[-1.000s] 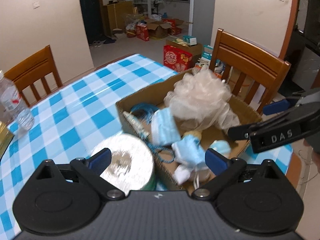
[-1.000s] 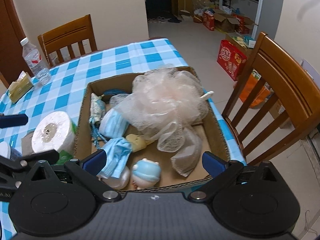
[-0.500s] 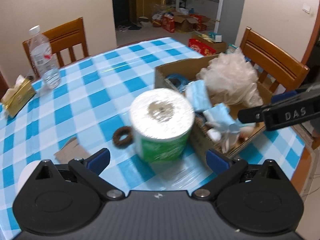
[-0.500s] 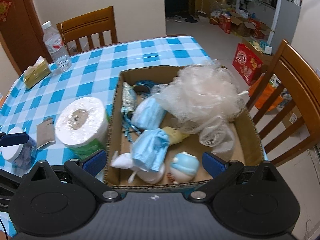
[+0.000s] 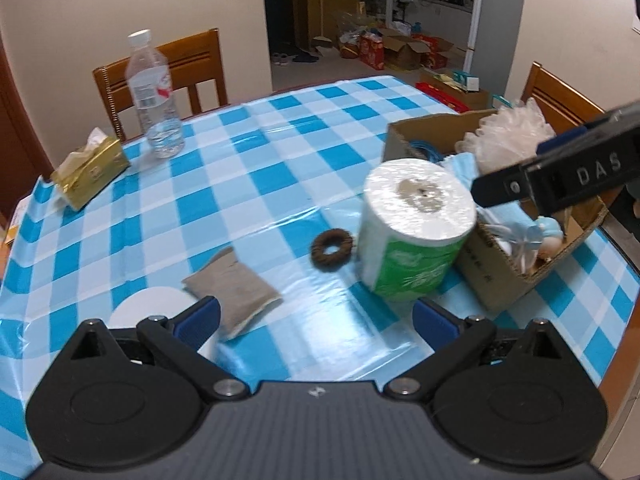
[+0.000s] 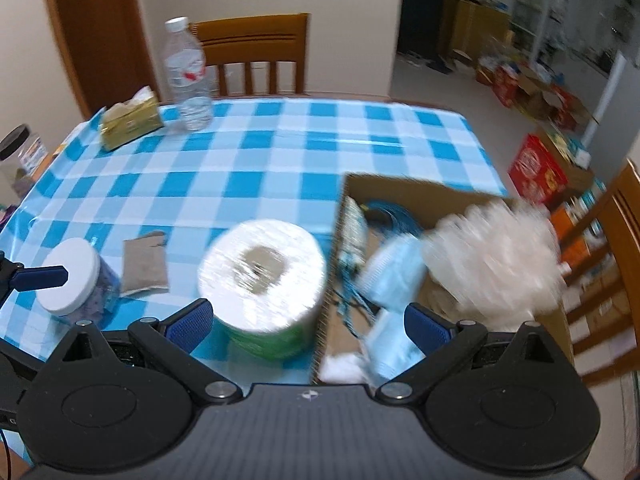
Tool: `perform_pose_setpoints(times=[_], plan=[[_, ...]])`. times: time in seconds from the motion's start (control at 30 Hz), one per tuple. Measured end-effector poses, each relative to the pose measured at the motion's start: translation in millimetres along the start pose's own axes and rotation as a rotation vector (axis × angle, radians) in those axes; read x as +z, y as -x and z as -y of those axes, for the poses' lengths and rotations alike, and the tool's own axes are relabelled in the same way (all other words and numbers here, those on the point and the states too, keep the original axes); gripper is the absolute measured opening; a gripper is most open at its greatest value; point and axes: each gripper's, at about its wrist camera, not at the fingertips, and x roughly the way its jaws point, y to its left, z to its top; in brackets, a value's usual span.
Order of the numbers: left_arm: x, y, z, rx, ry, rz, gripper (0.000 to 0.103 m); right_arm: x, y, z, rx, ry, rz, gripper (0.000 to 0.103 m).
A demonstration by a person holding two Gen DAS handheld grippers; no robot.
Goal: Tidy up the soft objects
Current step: 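Move both grippers back toward the brown hair tie and remaining sachet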
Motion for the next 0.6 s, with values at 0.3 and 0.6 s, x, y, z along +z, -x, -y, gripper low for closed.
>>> perform_pose_setpoints(times=[0.3, 0.6], plan=[[-8, 10, -39, 0.033, 0.060, 0.011, 0.102, 44, -17, -51, 0.080, 0.172, -0.006, 0.103], [-13, 13, -60, 0.080, 0.131, 0.026, 0.102, 93, -77, -93, 0.177, 0.377, -0.129, 0.103]])
